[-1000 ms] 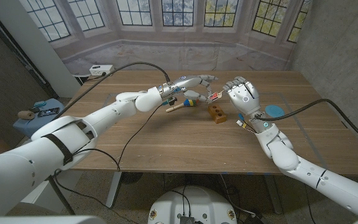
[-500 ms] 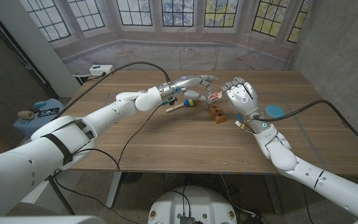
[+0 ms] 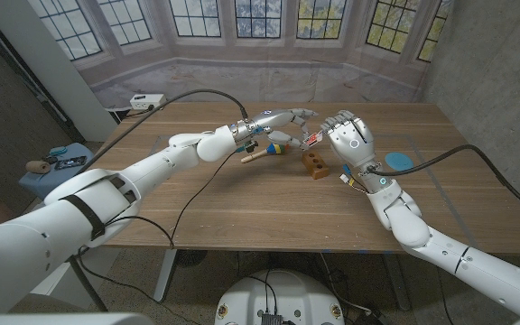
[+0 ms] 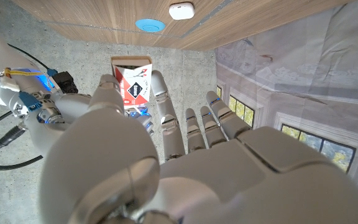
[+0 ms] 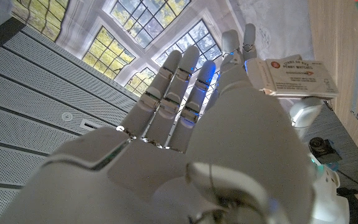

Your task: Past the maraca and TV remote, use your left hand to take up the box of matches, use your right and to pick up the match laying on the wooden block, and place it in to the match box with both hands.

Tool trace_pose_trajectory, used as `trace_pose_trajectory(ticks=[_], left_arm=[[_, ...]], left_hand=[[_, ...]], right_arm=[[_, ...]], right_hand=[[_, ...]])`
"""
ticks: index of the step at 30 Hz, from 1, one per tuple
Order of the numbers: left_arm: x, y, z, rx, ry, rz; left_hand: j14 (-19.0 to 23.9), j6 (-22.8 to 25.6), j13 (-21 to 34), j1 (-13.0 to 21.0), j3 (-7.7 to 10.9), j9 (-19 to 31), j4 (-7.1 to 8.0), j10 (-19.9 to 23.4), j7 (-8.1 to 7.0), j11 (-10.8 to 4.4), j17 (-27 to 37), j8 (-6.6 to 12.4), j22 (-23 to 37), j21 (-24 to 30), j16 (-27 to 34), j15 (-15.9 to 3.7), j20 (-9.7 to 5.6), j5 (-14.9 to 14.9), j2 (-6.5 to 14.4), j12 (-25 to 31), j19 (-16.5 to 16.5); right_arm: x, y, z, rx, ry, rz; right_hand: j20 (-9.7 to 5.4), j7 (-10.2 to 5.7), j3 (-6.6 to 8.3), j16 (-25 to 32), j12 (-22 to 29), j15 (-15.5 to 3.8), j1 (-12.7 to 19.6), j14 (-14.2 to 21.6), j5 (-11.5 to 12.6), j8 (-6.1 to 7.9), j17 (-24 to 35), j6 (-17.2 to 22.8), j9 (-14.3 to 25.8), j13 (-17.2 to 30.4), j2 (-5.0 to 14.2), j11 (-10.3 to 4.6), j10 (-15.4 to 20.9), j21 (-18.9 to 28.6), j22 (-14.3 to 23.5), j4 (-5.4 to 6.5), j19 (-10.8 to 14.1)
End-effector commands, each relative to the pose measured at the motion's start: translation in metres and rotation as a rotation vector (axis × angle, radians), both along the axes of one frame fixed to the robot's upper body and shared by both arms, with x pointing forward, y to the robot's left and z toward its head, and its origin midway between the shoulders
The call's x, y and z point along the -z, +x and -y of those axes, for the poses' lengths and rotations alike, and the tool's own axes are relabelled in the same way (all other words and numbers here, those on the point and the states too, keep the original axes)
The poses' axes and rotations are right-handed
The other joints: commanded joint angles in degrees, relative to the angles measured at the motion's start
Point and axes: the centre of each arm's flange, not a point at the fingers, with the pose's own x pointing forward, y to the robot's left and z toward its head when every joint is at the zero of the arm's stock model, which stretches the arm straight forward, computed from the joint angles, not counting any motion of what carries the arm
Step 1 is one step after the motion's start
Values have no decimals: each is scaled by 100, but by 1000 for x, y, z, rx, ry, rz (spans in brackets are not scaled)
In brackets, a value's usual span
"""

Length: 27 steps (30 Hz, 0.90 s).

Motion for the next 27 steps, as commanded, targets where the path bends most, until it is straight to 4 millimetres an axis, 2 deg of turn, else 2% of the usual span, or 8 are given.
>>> trace_pose_trajectory(ticks=[1, 27], left_arm=[[-1, 4, -1, -7, 0, -7], [0, 1, 0, -4, -2, -9]], left_hand=[[1, -4, 20, 113, -14, 22, -2, 6, -20, 29, 11, 42, 31, 10, -17, 21, 8, 52, 169, 6, -6], [-5, -7, 20, 112, -13, 16, -9, -5, -18, 73, 8, 47, 31, 9, -19, 22, 12, 50, 163, 5, -18]], right_arm=[[-1, 0, -5, -12, 5, 0], [6, 0, -12, -41, 18, -21]], right_hand=[[-621, 6, -20, -13, -23, -511, -8, 28, 33, 24, 10, 33, 24, 15, 56, 15, 48, 24, 7, 1, -21], [-618, 11, -30, -19, -28, -518, 24, 33, 37, 9, 26, 38, 26, 18, 51, 20, 60, 47, 5, -12, -37]])
